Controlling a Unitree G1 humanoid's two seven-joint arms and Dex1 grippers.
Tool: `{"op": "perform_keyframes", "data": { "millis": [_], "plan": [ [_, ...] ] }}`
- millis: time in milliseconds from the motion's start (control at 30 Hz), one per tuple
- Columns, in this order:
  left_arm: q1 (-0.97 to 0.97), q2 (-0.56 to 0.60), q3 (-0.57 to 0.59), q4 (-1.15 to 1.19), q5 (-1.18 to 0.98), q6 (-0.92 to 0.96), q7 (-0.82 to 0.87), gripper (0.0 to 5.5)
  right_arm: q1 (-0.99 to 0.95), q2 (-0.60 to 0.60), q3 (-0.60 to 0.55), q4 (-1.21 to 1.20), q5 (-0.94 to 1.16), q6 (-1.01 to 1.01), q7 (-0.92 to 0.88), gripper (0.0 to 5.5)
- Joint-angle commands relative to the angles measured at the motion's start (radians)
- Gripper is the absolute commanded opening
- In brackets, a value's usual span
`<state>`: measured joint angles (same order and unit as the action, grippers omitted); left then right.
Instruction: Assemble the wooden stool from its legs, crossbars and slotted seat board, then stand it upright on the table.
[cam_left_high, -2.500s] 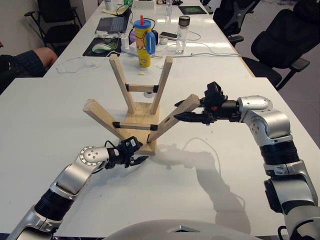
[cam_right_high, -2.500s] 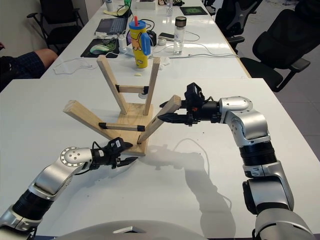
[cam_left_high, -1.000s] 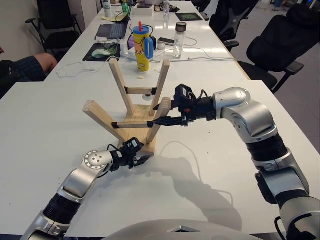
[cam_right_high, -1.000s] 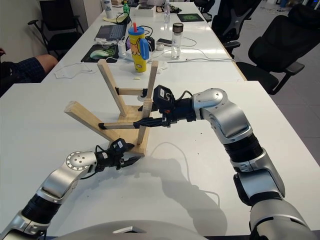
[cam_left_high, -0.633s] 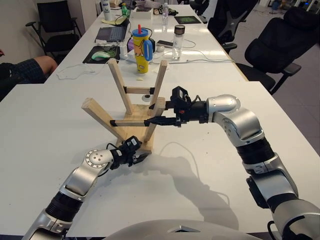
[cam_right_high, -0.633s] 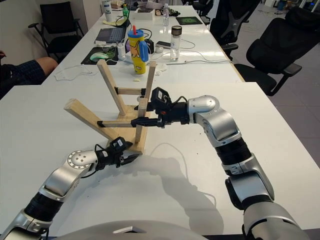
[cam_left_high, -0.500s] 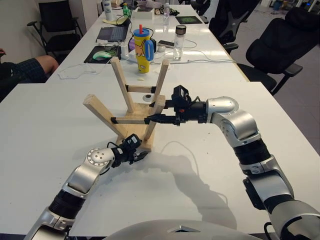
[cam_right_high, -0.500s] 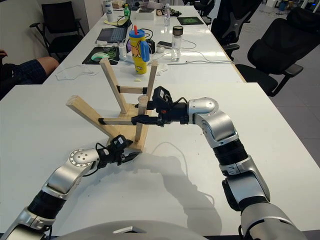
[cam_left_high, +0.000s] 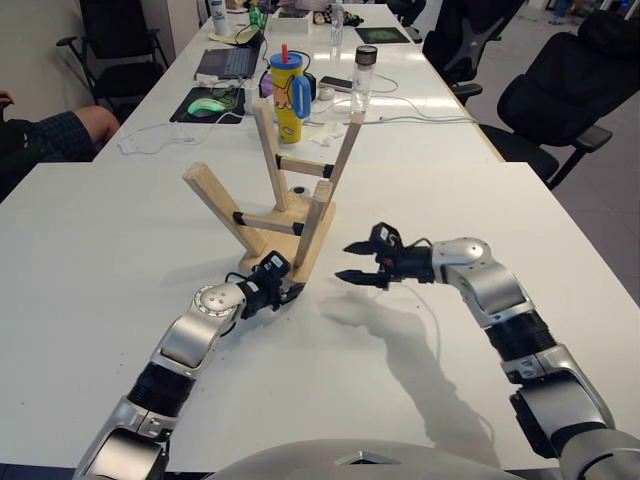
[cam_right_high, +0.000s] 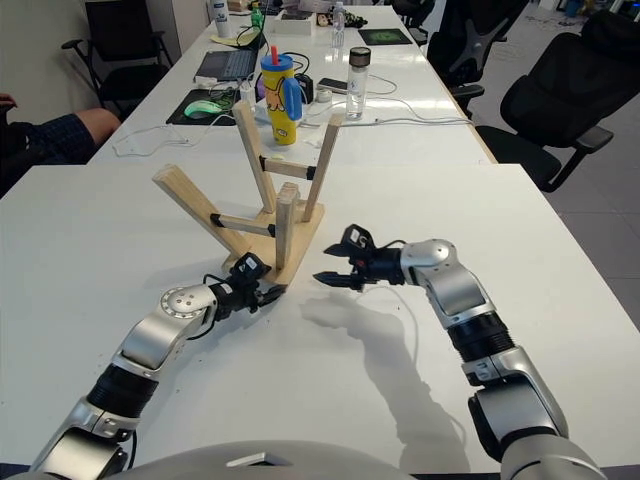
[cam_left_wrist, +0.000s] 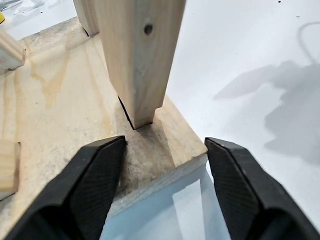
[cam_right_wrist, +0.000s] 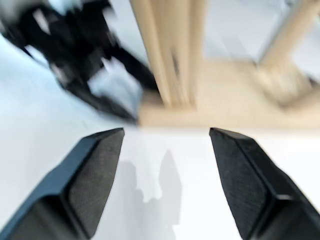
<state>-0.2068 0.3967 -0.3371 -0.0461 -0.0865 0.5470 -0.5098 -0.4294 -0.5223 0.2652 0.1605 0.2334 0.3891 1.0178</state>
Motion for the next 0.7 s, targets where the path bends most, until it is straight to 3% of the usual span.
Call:
{"op": "perform_keyframes", "data": {
  "millis": [33, 133, 233, 400, 500, 633, 700],
  "plan": [
    [0.057, 0.006, -0.032, 0.119, 0.042, 0.128, 0.014, 2.94, 0.004, 0.064, -0.21, -0.175, 0.236, 0.077, -0.047, 2.77],
    [0.057, 0.009, -0.034, 0.121, 0.039, 0.126, 0.005, 2.94, -0.089, 0.176, -0.364, -0.358, 0.523, 0.181, -0.199, 2.36],
    [0.055, 0.012, -0.034, 0.126, 0.038, 0.123, -0.002, 2.94, -0.202, 0.281, -0.417, -0.478, 0.724, 0.216, -0.375, 1.87],
    [0.043, 0.014, -0.04, 0.144, 0.04, 0.113, -0.017, 2.94, -0.377, 0.413, -0.387, -0.515, 0.693, 0.129, -0.581, 1.17],
    [0.043, 0.011, -0.037, 0.148, 0.04, 0.111, -0.016, 2.94, -0.363, 0.454, -0.278, -0.452, 0.566, 0.133, -0.662, 0.61],
    [0.041, -0.002, -0.036, 0.141, 0.036, 0.118, -0.01, 2.94, -0.062, 0.391, 0.044, -0.159, 0.313, 0.334, -0.759, 0.03],
    [0.044, -0.008, -0.035, 0.136, 0.034, 0.121, -0.006, 2.94, 0.009, 0.376, 0.078, -0.094, 0.262, 0.333, -0.755, 0.03]
  ]
}}
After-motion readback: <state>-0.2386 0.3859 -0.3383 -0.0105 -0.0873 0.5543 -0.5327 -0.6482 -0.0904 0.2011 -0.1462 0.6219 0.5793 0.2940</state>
